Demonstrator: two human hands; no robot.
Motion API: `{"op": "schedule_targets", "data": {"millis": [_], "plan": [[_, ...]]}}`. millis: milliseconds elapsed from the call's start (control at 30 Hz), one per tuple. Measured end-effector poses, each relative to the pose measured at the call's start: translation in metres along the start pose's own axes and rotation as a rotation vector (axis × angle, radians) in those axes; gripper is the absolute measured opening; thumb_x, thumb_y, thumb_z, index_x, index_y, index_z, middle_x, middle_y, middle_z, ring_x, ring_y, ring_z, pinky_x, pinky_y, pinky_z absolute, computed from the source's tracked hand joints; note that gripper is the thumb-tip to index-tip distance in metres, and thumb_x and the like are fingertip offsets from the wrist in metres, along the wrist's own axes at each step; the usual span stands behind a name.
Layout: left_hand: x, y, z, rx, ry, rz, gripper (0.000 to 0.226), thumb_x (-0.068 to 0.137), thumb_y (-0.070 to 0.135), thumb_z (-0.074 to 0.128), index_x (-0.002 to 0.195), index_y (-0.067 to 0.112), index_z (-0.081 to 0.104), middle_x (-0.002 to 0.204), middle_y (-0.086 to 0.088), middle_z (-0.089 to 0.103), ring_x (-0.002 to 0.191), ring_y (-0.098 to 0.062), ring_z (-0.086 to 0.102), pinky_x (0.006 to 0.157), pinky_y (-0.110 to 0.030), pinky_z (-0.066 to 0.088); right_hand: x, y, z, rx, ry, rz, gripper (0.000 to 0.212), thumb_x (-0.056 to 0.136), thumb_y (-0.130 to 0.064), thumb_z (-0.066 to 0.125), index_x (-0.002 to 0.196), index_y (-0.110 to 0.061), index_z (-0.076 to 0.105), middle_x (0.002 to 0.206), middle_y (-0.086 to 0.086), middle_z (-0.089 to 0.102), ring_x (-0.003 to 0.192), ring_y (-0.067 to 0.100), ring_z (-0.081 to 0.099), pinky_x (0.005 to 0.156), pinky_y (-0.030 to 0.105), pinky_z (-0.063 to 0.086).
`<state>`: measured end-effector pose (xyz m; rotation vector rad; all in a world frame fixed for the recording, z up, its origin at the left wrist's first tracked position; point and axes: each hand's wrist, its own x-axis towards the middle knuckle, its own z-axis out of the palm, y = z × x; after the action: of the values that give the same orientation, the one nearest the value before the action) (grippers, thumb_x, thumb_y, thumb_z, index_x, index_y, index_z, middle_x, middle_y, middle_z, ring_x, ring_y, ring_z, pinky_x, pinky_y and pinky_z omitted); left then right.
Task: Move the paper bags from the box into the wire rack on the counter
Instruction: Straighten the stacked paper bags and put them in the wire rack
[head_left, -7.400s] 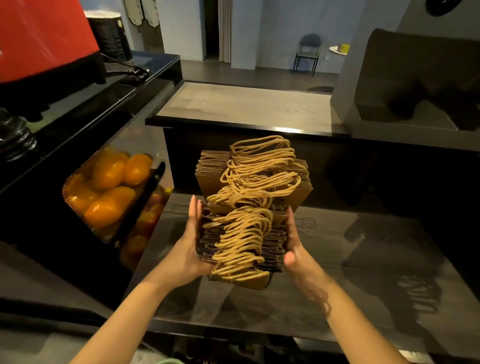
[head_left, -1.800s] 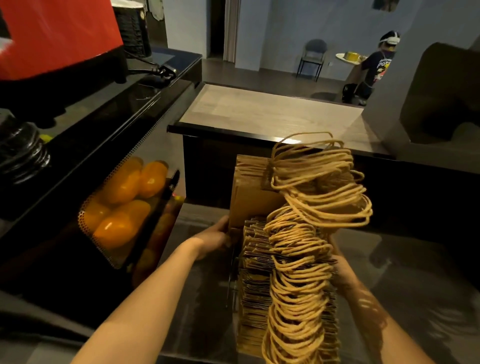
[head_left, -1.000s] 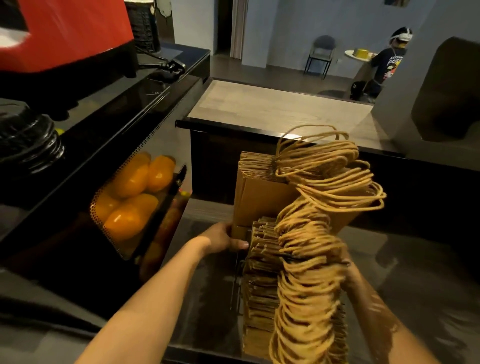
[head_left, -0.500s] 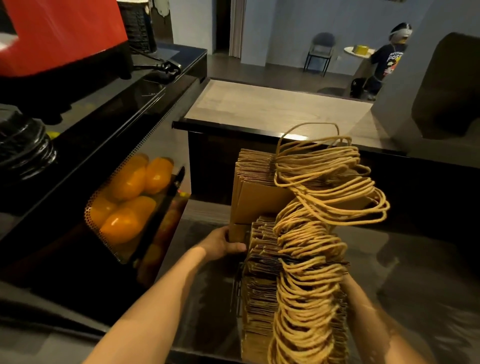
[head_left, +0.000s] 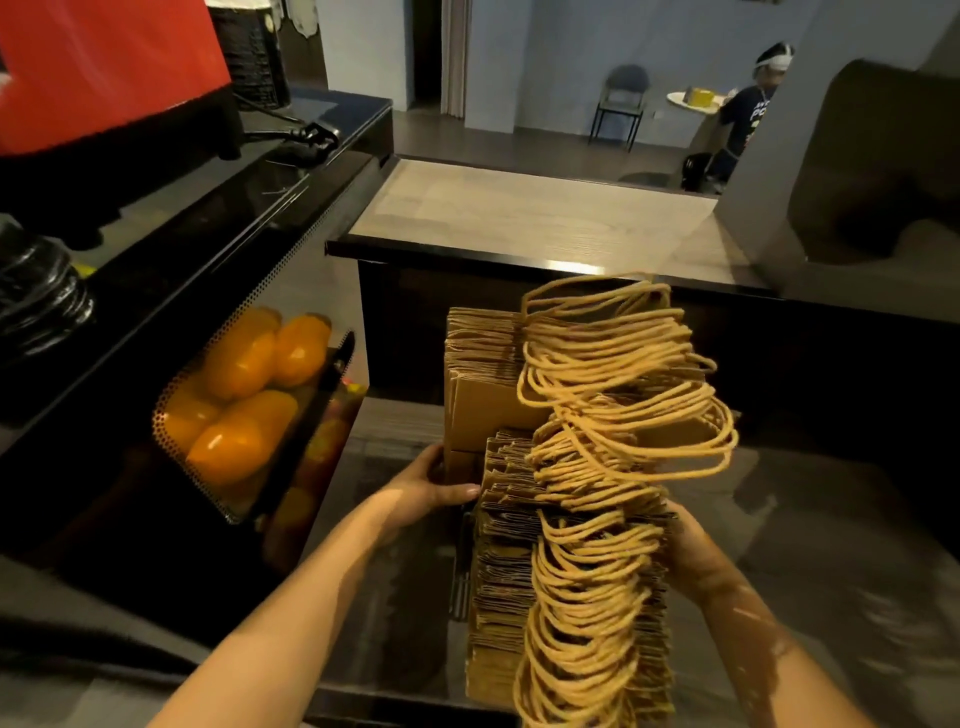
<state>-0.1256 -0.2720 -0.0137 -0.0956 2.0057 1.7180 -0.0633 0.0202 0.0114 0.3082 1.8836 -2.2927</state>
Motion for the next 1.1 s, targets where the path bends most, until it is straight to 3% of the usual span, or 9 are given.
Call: {"op": "schedule_targets", "data": {"millis": [100, 167, 333, 467, 667, 833, 967, 1033, 1100], "plan": [[-0.013, 0.004, 0.002, -0.035, -0.020, 0.072, 0.112, 0.055, 0.054, 0.086, 0.148, 0.037, 0.025, 0.145, 0.006, 0.043, 0.135, -0.019, 0.039, 0.113, -0.047, 0.030, -0.007, 0.000, 0.000, -0.043, -0.008, -0.051, 0.106, 0.035, -0.059, 0.090, 0.122, -0.008, 0.058, 0.106, 0.006, 0.074, 0.100, 0.023, 0.069, 0.071, 0.028, 0.058], [-0.023, 0.005, 0.006, -0.089, -0.061, 0.130, 0.118, 0.050, 0.062, 0.085, 0.148, 0.039, 0.024, 0.141, 0.010, 0.047, 0.131, -0.015, 0.044, 0.112, -0.046, 0.033, -0.010, 0.002, 0.001, -0.050, 0.009, -0.070, 0.101, 0.042, -0.056, 0.089, 0.127, -0.012, 0.056, 0.112, 0.004, 0.072, 0.103, 0.020, 0.068, 0.079, 0.031, 0.058], [-0.058, 0.022, 0.029, -0.126, 0.021, 0.243, 0.063, 0.090, 0.037, 0.058, 0.138, 0.048, 0.019, 0.119, 0.030, 0.042, 0.113, 0.008, 0.042, 0.101, -0.024, 0.031, -0.026, 0.002, 0.006, -0.058, 0.022, -0.148, 0.065, 0.079, -0.026, 0.056, 0.143, -0.022, 0.043, 0.140, 0.002, 0.055, 0.129, 0.022, 0.051, 0.109, 0.044, 0.039], [-0.091, 0.023, 0.046, -0.251, 0.034, 0.267, 0.072, 0.083, 0.052, 0.045, 0.147, 0.047, 0.011, 0.120, 0.034, 0.041, 0.120, 0.004, 0.040, 0.097, -0.021, 0.033, -0.048, -0.003, 0.021, -0.091, 0.045, -0.266, 0.090, 0.079, -0.061, 0.063, 0.153, -0.030, 0.022, 0.151, -0.011, 0.040, 0.139, 0.011, 0.039, 0.117, 0.041, 0.028], [-0.128, 0.015, 0.072, -0.245, 0.027, 0.433, 0.084, 0.069, 0.085, 0.041, 0.143, 0.054, 0.016, 0.148, 0.031, 0.027, 0.138, 0.005, 0.027, 0.110, -0.021, 0.025, -0.081, 0.007, 0.042, -0.098, -0.007, -0.363, 0.080, 0.083, -0.073, 0.049, 0.151, -0.043, 0.019, 0.157, -0.012, 0.030, 0.144, 0.015, 0.029, 0.118, 0.051, 0.021], [-0.130, 0.024, 0.080, -0.312, -0.024, 0.412, 0.089, 0.068, 0.083, 0.048, 0.143, 0.055, 0.010, 0.156, 0.020, 0.017, 0.143, -0.003, 0.019, 0.116, -0.033, 0.018, -0.086, 0.002, 0.059, 0.035, -0.063, -0.307, 0.085, 0.080, -0.070, 0.059, 0.151, -0.043, 0.020, 0.154, -0.010, 0.036, 0.141, 0.016, 0.036, 0.117, 0.052, 0.023], [-0.127, 0.029, 0.075, -0.450, 0.033, 0.378, 0.053, 0.096, 0.055, 0.033, 0.146, 0.041, 0.028, 0.138, 0.018, 0.051, 0.127, -0.005, 0.049, 0.093, -0.023, 0.044, -0.086, -0.007, 0.052, 0.099, -0.147, -0.237, 0.096, 0.072, -0.073, 0.064, 0.151, -0.040, 0.021, 0.150, -0.004, 0.044, 0.137, 0.022, 0.043, 0.112, 0.052, 0.033], [-0.125, 0.035, 0.076, -0.426, 0.055, 0.377, 0.052, 0.095, 0.052, 0.039, 0.143, 0.031, 0.038, 0.129, 0.013, 0.060, 0.119, -0.004, 0.056, 0.095, -0.028, 0.045, -0.084, -0.012, 0.050, 0.139, -0.124, -0.213, 0.098, 0.069, -0.069, 0.070, 0.150, -0.032, 0.029, 0.145, 0.001, 0.050, 0.132, 0.024, 0.049, 0.107, 0.049, 0.041], [-0.127, 0.043, 0.081, -0.348, 0.088, 0.372, 0.056, 0.087, 0.050, 0.049, 0.140, 0.032, 0.041, 0.114, 0.023, 0.064, 0.105, 0.011, 0.059, 0.085, -0.012, 0.046, -0.080, -0.015, 0.050, 0.132, -0.067, -0.190, 0.088, 0.073, -0.055, 0.071, 0.148, -0.030, 0.033, 0.135, 0.000, 0.058, 0.121, 0.013, 0.058, 0.096, 0.034, 0.051]]}}
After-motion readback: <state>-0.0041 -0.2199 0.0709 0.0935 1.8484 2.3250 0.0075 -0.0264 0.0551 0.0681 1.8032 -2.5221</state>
